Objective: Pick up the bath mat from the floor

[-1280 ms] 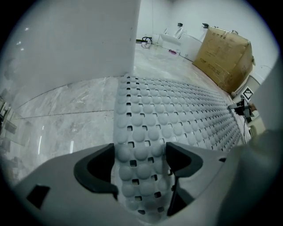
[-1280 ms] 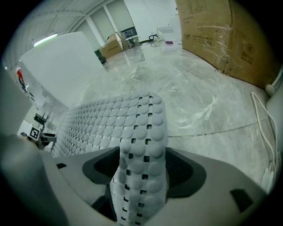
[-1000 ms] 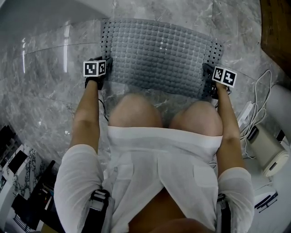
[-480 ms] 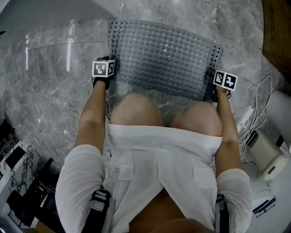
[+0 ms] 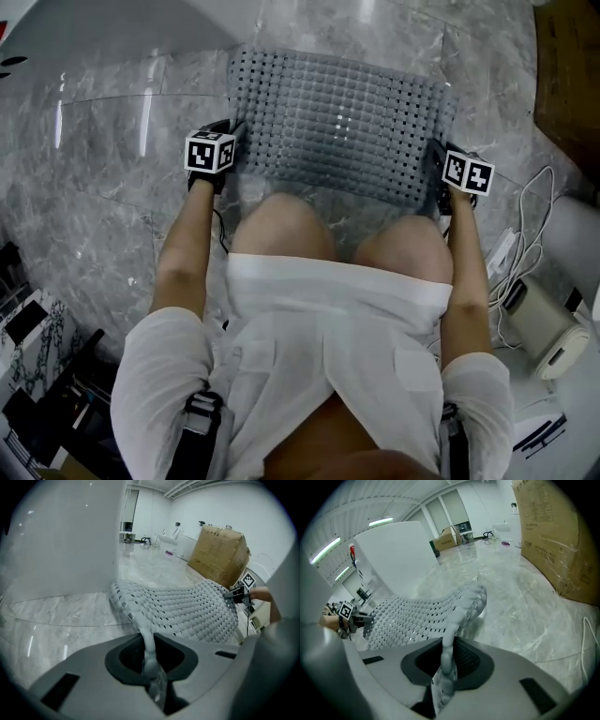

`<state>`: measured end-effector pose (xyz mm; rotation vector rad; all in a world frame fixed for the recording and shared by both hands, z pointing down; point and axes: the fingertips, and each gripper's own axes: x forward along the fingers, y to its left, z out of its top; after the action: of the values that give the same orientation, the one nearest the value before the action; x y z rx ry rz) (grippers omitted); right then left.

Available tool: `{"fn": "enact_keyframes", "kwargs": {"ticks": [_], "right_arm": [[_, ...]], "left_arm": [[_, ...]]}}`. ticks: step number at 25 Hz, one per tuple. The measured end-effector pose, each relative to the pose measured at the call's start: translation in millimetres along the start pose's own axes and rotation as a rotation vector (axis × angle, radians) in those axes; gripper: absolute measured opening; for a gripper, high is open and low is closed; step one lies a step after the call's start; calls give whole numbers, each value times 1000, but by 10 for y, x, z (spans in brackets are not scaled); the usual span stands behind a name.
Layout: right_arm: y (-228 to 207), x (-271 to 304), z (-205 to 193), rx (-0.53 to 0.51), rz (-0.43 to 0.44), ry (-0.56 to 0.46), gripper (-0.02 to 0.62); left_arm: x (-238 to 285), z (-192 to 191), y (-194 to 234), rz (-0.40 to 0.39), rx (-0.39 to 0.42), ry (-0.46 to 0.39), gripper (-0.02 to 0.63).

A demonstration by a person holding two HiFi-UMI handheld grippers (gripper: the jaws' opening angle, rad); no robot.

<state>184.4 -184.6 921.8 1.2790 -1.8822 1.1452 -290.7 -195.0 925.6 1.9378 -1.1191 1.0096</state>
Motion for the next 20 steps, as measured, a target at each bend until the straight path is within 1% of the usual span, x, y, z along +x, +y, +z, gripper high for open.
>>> {"fn": "enact_keyframes", "kwargs": {"ticks": [5,12,15,20], "right_arm": [[153,-186,353,-95,0,-73,69],[346,-498,738,-230,-31,-186,66],[379,-656,923,-258,-54,-254,64],[400,-963,1297,-248,-72,-377,64]], "left_arm": [[-125,387,-269,-36,89,-63,58],[-346,1003,-673,-66,206,-191,58],[-444,1291,-801,-69,219,-246,58],[-674,1746,-909,-64,193,-347,58]]}}
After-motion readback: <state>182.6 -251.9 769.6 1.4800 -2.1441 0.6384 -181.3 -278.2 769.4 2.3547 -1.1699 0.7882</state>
